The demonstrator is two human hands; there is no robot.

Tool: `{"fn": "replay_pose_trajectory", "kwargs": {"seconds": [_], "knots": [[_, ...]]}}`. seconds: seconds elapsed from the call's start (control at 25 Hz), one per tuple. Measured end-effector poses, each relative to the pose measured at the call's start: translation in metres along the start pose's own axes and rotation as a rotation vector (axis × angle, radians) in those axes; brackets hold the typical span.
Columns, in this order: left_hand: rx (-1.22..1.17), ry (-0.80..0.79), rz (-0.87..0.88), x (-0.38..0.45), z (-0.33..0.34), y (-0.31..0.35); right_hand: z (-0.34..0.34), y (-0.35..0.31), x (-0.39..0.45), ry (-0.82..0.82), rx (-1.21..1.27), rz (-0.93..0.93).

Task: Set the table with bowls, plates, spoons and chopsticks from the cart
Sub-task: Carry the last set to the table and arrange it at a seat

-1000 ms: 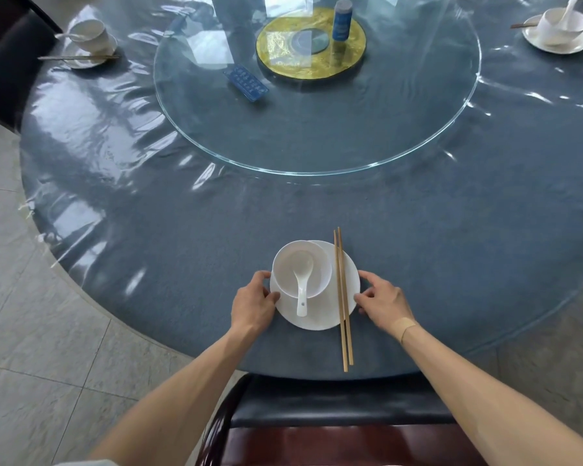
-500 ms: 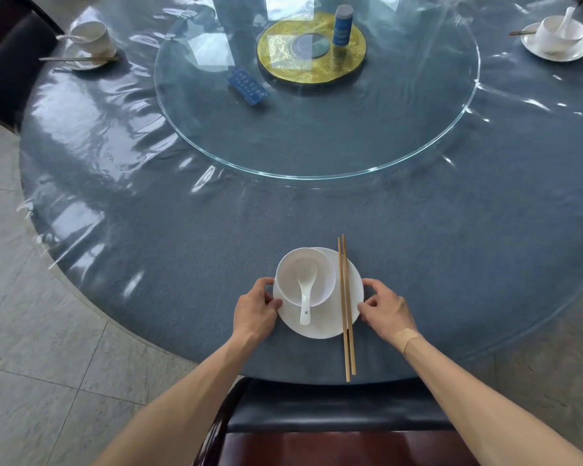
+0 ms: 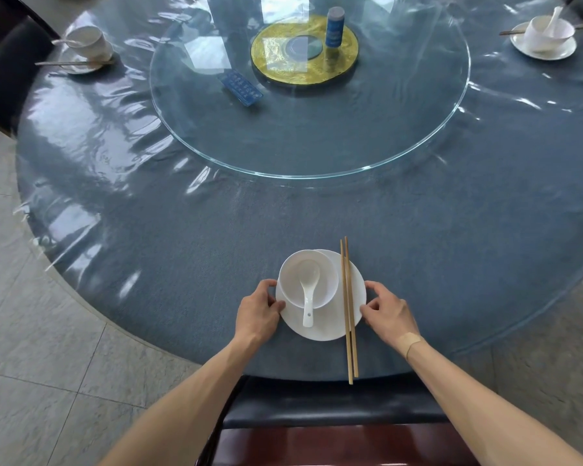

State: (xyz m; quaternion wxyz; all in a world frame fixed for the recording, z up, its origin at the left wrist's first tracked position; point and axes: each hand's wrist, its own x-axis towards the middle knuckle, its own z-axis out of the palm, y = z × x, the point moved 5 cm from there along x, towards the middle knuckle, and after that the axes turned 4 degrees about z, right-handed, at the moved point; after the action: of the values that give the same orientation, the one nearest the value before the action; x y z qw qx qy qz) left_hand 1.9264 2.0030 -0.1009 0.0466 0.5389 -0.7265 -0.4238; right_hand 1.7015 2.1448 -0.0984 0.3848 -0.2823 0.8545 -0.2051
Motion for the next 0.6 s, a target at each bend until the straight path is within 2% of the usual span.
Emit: {"fn": "replay_pose_trajectory", "kwargs": {"seconds": [0.16, 0.24, 0.32, 0.44, 0.6], "knots": [[0.118, 0.037, 0.012, -0.008, -0.002, 0.004, -0.003, 0.001, -0.004, 0.002, -0.027, -0.01], [0.159, 0.121, 0.014, -0.02, -0.006, 0.001, -0.011, 0.002, -0.011, 0.127, -0.069, -0.057], [0.176, 0.129, 0.055, -0.035, -0.004, -0.003, -0.017, 0.004, -0.021, 0.209, -0.113, -0.118], [0.232, 0.101, 0.104, -0.049, 0.002, -0.008, -0.009, 0.008, -0.034, 0.145, -0.211, -0.18], [0.265, 0.108, 0.116, -0.05, 0.0, -0.013, -0.004, 0.01, -0.04, 0.125, -0.262, -0.168]]}}
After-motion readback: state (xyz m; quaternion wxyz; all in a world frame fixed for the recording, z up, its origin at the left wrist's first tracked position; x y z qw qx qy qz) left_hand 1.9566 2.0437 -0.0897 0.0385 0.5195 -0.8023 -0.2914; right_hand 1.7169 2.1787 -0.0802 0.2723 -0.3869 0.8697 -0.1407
